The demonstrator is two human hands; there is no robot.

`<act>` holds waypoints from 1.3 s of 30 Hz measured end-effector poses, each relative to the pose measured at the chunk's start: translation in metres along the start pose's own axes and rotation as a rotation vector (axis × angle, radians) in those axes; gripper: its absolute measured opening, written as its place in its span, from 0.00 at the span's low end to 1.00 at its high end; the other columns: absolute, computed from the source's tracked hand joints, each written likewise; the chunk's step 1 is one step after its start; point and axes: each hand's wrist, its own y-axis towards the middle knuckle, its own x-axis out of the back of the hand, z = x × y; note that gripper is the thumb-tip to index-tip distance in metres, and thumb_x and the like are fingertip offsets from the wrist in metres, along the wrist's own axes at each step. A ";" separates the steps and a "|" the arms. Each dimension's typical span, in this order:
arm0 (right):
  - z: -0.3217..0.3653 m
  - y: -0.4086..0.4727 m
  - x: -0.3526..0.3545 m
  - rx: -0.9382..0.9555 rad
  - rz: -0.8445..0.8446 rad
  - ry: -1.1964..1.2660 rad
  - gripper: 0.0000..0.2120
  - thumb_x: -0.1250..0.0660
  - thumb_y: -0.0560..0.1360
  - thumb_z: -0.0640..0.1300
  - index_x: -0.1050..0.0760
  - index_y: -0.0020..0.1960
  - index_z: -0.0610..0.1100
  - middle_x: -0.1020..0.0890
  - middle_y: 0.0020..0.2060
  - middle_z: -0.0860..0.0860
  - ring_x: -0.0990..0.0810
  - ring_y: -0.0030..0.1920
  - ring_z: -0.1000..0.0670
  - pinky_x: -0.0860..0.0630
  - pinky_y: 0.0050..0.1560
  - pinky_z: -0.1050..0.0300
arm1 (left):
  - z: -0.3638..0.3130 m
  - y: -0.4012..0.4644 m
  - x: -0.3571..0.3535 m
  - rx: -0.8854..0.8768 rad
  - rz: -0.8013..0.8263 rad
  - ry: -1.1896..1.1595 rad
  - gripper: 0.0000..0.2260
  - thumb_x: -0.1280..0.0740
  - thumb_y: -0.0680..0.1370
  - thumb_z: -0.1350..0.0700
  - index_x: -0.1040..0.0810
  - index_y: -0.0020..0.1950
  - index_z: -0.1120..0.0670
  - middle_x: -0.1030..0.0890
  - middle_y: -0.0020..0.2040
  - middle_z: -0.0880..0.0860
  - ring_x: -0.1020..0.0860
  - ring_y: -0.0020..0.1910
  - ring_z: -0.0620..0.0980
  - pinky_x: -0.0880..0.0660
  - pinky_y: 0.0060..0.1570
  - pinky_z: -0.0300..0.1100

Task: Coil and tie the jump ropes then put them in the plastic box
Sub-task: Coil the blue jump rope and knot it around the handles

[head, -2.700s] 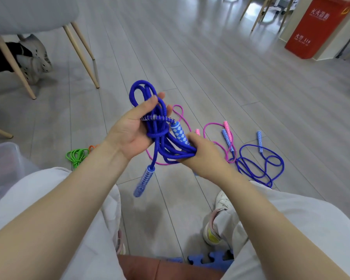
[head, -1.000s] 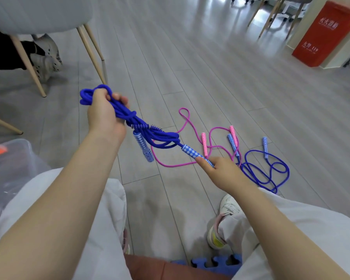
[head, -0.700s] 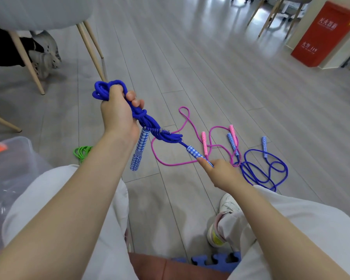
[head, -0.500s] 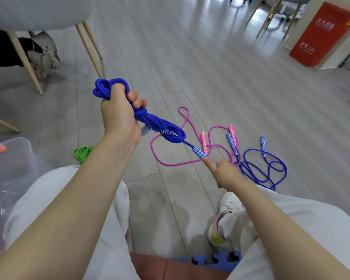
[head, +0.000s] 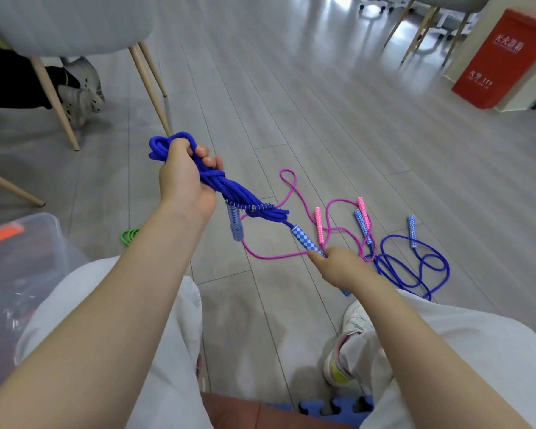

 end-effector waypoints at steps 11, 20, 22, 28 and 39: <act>0.077 -0.049 0.007 0.697 -0.090 0.500 0.28 0.34 0.73 0.46 0.39 0.70 0.57 0.23 0.58 0.57 0.24 0.54 0.56 0.24 0.54 0.57 | 0.028 -0.009 -0.003 0.215 0.150 0.184 0.08 0.41 0.78 0.59 0.33 0.39 0.54 0.28 0.31 0.50 0.32 0.26 0.46 0.24 0.40 0.41; 0.091 -0.043 0.007 0.509 -0.122 0.803 0.07 0.41 0.81 0.45 0.26 0.57 0.52 0.20 0.41 0.56 0.24 0.37 0.57 0.23 0.49 0.49 | 0.028 -0.015 -0.002 0.192 0.378 0.409 0.06 0.38 0.81 0.55 0.23 0.50 0.55 0.17 0.50 0.54 0.19 0.51 0.49 0.25 0.58 0.46; 0.090 -0.043 0.010 0.474 -0.122 0.834 0.07 0.41 0.81 0.46 0.27 0.56 0.53 0.19 0.43 0.52 0.22 0.39 0.53 0.21 0.53 0.45 | 0.032 -0.015 0.000 0.155 0.417 0.504 0.07 0.37 0.81 0.53 0.24 0.55 0.54 0.19 0.56 0.57 0.20 0.54 0.51 0.23 0.55 0.47; 0.082 -0.041 0.032 0.446 -0.219 1.055 0.07 0.41 0.82 0.43 0.26 0.56 0.49 0.19 0.40 0.51 0.20 0.38 0.53 0.17 0.45 0.53 | 0.055 -0.016 0.018 0.080 0.538 1.078 0.26 0.40 0.75 0.33 0.26 0.63 0.51 0.17 0.55 0.49 0.18 0.54 0.48 0.24 0.58 0.48; 0.089 0.002 0.033 0.258 -0.271 1.395 0.08 0.41 0.82 0.42 0.25 0.57 0.45 0.18 0.45 0.49 0.18 0.46 0.51 0.20 0.44 0.60 | 0.069 0.007 0.022 0.341 0.853 1.270 0.05 0.34 0.79 0.52 0.23 0.52 0.52 0.17 0.45 0.52 0.19 0.42 0.48 0.21 0.49 0.47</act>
